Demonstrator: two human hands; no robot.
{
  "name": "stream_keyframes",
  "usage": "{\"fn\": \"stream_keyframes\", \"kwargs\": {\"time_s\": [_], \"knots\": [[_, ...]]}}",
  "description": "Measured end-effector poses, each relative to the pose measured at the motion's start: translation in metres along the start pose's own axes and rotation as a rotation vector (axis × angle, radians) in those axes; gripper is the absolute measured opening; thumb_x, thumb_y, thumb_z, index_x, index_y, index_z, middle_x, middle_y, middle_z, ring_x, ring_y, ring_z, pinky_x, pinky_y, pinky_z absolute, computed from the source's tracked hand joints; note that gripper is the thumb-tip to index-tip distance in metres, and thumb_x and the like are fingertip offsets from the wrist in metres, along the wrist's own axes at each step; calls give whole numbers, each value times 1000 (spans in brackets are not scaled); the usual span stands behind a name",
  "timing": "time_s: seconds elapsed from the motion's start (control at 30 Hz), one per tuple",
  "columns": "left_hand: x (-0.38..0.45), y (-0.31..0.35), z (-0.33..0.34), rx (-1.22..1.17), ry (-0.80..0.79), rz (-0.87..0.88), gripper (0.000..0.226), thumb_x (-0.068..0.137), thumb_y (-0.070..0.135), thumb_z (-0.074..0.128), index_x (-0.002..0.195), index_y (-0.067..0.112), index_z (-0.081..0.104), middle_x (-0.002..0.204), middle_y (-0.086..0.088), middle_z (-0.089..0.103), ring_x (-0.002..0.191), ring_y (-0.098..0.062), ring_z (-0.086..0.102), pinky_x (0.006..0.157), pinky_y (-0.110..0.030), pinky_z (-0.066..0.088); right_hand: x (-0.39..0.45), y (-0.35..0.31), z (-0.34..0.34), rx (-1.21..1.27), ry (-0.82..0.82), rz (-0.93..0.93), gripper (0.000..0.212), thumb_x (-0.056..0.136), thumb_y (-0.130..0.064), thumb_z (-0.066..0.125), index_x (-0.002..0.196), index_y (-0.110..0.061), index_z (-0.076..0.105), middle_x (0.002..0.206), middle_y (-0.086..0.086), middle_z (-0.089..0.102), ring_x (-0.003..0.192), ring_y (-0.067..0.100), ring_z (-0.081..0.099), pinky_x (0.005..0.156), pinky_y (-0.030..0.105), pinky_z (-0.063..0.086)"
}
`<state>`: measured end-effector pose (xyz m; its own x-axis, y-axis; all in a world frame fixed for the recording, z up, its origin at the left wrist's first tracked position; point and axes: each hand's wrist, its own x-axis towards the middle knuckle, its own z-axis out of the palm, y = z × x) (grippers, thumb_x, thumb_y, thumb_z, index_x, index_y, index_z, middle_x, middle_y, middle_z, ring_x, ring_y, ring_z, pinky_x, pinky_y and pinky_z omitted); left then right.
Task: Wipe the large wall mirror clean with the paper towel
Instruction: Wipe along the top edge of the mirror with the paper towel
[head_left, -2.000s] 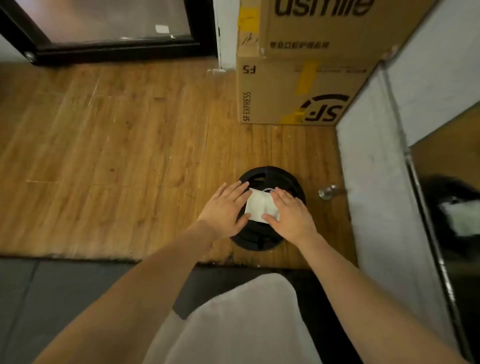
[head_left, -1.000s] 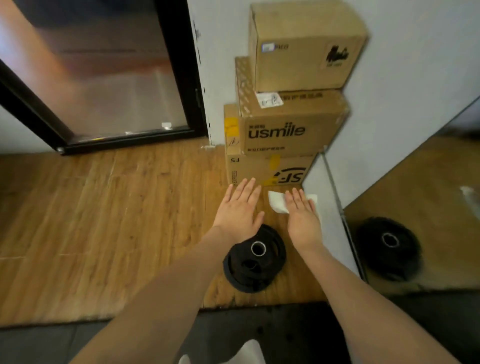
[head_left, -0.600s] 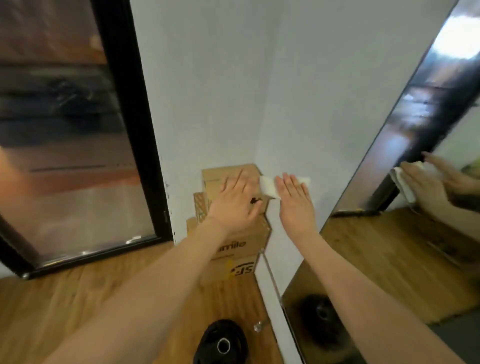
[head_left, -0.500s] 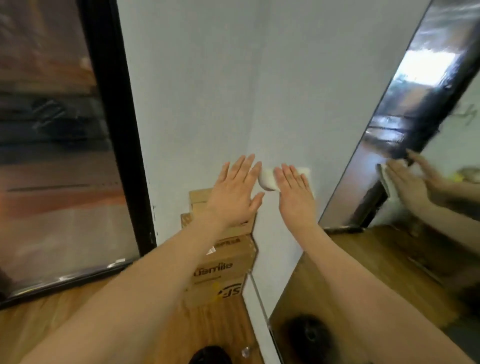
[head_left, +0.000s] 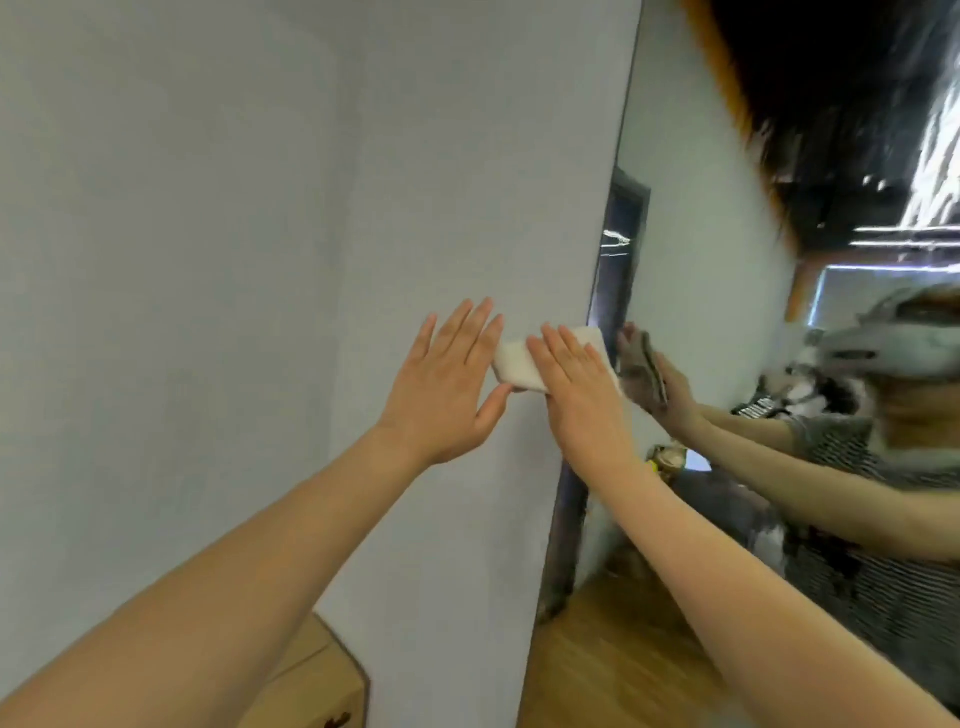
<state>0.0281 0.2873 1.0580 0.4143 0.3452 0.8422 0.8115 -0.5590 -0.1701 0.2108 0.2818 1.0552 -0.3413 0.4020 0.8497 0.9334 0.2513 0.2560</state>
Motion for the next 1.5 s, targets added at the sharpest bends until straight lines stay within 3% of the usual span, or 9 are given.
{"fn": "stream_keyframes", "kwargs": {"time_s": [0.13,0.33,0.47,0.63,0.83,0.97,1.17,1.37,1.5], "knots": [[45,-10,0,-100,43,37,71,92,46,26,145,1,38,153,-17,35,142,-32,31,115,-49,18,43,25,-45,-156,1,74,62,73,15,67,133,5,52,138,27,51,128,46,47,106,56,25],[118,4,4,-191,141,105,74,90,45,24,146,-1,36,153,-18,35,142,-33,33,114,-47,15,100,62,-97,-422,-106,101,62,98,-12,50,153,-13,21,162,8,14,150,25,8,121,40,0],[151,3,9,-234,198,113,81,88,52,10,153,3,17,161,-13,14,149,-27,11,119,-42,0,132,98,-106,-600,-140,18,59,95,-6,52,150,-14,32,157,10,29,146,28,22,118,43,12],[177,-6,26,-284,207,122,66,102,40,30,155,7,8,163,-9,3,150,-24,0,119,-38,-6,137,121,-106,-705,-192,73,51,88,-12,66,136,-13,51,140,11,53,133,30,44,112,48,30],[201,-8,61,-402,225,294,69,97,45,27,154,7,17,162,-11,12,150,-26,8,118,-39,-3,121,106,-99,-682,-299,282,73,96,-54,44,155,-22,16,163,-1,6,150,16,0,118,42,-9],[214,-8,63,-441,256,488,70,97,47,26,154,11,14,162,-8,11,150,-22,6,116,-35,-7,127,100,-101,-561,-270,335,55,103,-44,33,153,-23,24,162,-2,13,149,12,2,115,35,-10],[228,-4,69,-399,224,624,67,102,45,32,155,16,5,163,-3,5,150,-18,-1,117,-34,-9,131,104,-105,-611,-313,339,63,95,-45,17,153,-20,22,161,-2,14,148,9,2,112,26,-10],[236,5,72,-296,216,616,65,103,45,24,155,17,-6,162,-5,-11,149,-19,-12,116,-37,-12,154,110,-120,-792,-379,236,55,103,-34,26,155,-19,14,163,-2,7,149,12,-2,115,34,-12],[231,30,77,-372,224,448,60,104,43,17,149,22,-16,161,-1,-16,148,-20,-17,113,-42,-19,146,101,-96,-829,-148,431,65,102,-22,40,155,-12,5,163,6,0,150,19,-4,119,40,-9]]}}
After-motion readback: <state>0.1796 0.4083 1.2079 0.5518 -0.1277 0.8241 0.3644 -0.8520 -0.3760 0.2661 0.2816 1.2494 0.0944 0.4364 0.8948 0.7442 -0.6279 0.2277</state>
